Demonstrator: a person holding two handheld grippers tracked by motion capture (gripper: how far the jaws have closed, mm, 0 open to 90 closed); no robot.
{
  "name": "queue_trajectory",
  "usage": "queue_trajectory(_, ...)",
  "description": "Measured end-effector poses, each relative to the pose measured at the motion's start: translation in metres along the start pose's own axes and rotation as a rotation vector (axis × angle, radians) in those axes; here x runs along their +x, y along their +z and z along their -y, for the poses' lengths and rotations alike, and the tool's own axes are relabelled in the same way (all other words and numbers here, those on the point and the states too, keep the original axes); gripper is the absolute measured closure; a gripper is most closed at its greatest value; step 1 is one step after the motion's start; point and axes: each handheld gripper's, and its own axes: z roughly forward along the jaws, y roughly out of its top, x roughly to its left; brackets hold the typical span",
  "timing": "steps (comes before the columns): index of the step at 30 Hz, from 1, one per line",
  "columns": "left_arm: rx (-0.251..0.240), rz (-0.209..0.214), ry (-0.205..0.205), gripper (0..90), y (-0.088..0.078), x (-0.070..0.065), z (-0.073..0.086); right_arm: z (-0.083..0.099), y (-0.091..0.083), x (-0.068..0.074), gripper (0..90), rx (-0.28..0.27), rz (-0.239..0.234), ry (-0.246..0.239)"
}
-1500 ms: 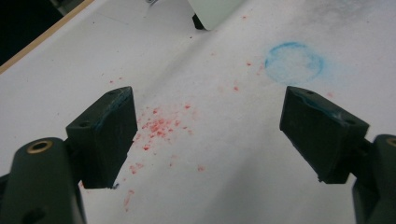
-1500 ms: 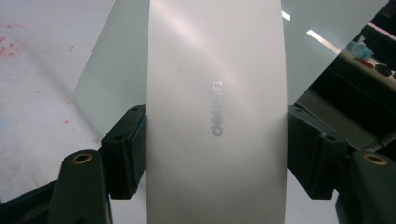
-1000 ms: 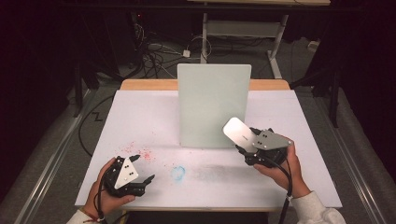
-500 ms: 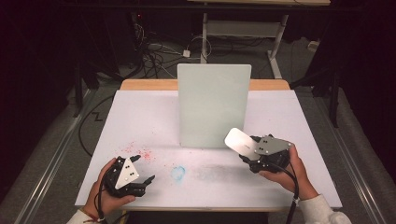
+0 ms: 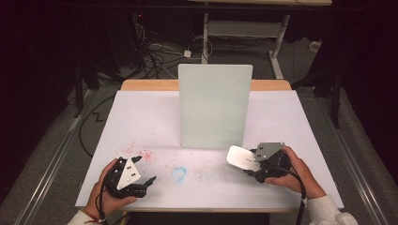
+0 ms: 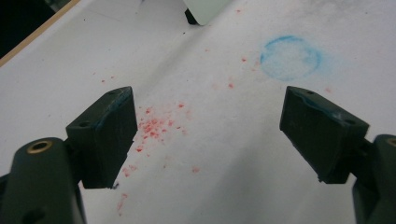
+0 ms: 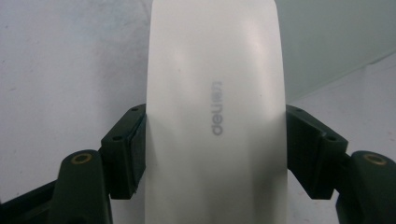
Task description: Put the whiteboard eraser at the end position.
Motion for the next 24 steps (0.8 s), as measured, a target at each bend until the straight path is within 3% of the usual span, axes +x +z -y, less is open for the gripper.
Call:
queue_trajectory(5,0.006,0.002,0.002,18.4,0.001,0.000,0.000,-0.002,0.010,-0.001,30.8,0.056,-0.083,-0.057)
queue_trajectory(9,0.007,0.003,0.001,18.5,0.002,0.000,0.000,-0.006,0.017,-0.001,30.8,0.077,-0.166,-0.106)
queue_trajectory(14,0.008,0.003,0.000,18.4,0.002,0.000,0.000,-0.011,0.025,0.002,30.8,0.096,-0.230,-0.143)
queue_trajectory(18,0.009,0.003,0.001,18.5,0.002,0.000,0.000,-0.013,0.031,0.004,30.7,0.123,-0.240,-0.162)
queue_trajectory(24,0.011,0.004,0.003,18.4,0.002,0.000,0.000,-0.013,0.032,0.005,30.3,0.103,-0.234,-0.152)
